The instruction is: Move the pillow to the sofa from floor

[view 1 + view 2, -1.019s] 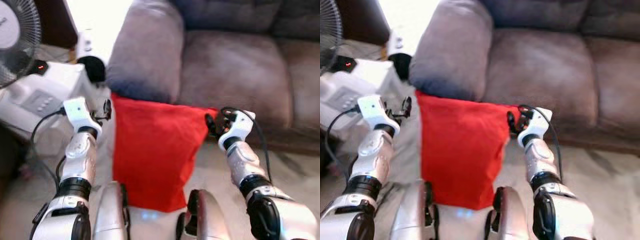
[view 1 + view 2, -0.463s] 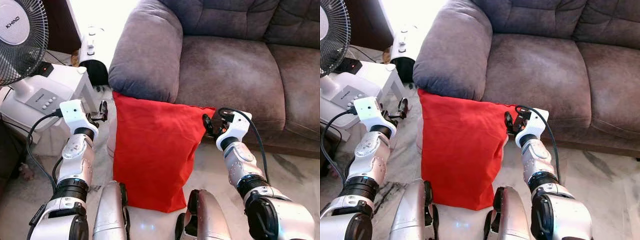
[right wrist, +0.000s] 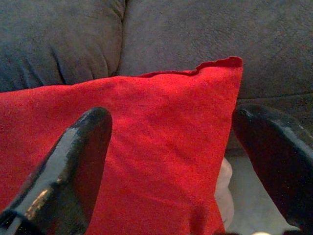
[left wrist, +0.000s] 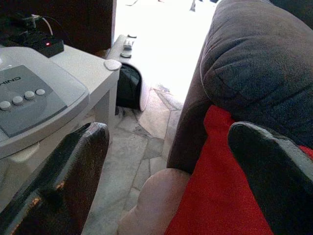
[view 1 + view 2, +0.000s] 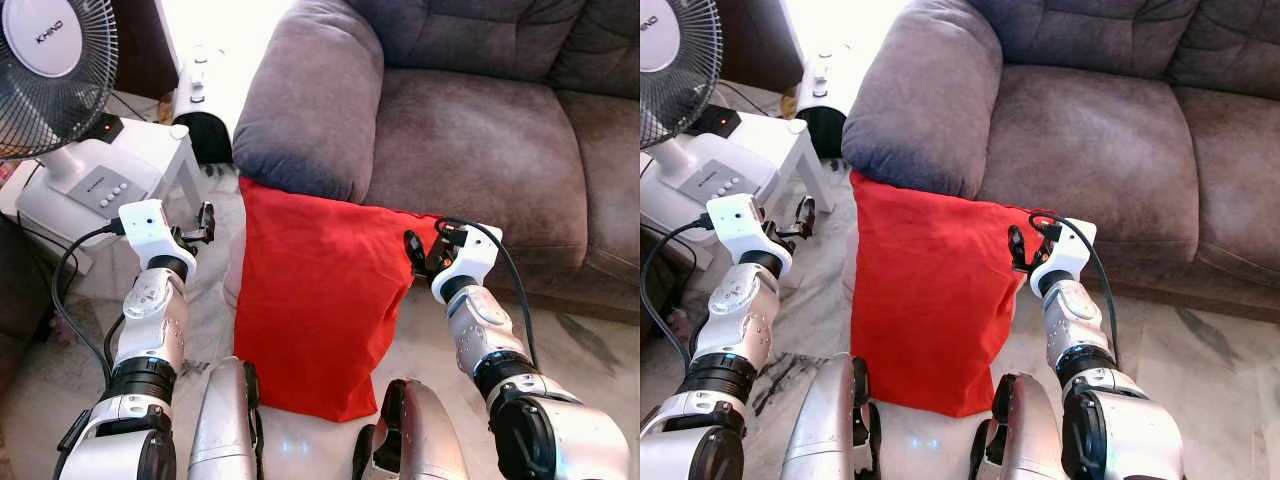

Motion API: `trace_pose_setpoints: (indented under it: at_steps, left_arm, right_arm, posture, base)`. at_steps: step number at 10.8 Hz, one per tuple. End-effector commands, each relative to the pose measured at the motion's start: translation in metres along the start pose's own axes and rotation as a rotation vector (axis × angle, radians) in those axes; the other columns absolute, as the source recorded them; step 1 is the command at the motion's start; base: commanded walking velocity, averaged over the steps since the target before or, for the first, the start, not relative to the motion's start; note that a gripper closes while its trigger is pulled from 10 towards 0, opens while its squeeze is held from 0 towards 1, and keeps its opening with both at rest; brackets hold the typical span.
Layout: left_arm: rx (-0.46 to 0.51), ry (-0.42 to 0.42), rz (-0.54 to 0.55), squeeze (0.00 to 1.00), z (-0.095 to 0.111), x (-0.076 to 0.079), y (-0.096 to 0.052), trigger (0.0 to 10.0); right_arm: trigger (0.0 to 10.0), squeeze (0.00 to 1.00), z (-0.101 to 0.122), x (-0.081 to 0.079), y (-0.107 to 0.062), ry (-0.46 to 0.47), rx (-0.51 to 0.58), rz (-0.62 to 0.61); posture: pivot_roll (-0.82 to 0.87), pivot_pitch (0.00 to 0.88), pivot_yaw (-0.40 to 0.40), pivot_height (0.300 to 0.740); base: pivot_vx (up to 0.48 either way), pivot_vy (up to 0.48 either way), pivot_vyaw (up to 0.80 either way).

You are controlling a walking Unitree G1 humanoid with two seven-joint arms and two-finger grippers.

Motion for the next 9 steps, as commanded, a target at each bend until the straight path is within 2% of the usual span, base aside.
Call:
trace_pose_setpoints:
  at_steps: [1, 5, 8, 9]
  left_arm:
    - [-0.039, 0.004, 0.000, 0.00, -0.0083, -0.0019, -0.0037, 10.0]
    - [-0.042, 0.002, -0.003, 0.00, -0.0088, -0.0016, -0.0037, 10.0]
    - [-0.050, 0.004, -0.005, 0.00, -0.0097, -0.0021, -0.0036, 10.0]
    - [-0.051, 0.004, -0.006, 0.00, -0.0098, -0.0021, -0.0034, 10.0]
  right_arm:
    - [10.0, 0.00, -0.0080, 0.0063, -0.0038, 0.008, -0.028, -0.023]
    - [10.0, 0.00, -0.0088, 0.0061, -0.0039, 0.012, -0.031, -0.026]
    - [10.0, 0.00, -0.0101, 0.0067, -0.0040, 0.037, -0.038, -0.039]
    - [10.0, 0.00, -0.0099, 0.0069, -0.0040, 0.038, -0.037, -0.043]
  posture:
    - [0.15, 0.272, -0.048, 0.594]
    - [0.15, 0.271, -0.048, 0.594]
    - [0.15, 0.270, -0.044, 0.594]
    - [0.15, 0.270, -0.043, 0.594]
  base:
    - [0.000, 0.000, 0.00]
    - [0.000, 0.000, 0.00]
    - [0.249, 0.000, 0.00]
    - [0.251, 0.000, -0.77]
Point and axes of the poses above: a point about 5 cm out from each wrist's last joint towards the gripper, its own y axis pointing out of the wrist towards the gripper, its own z axis along the axis of the wrist's last joint, x = y × z, the point moved 1 cm from there along y, pointing out of the wrist towards the gripper, and after that the axes turned 5 degrees about -y, right-handed, at the moved point
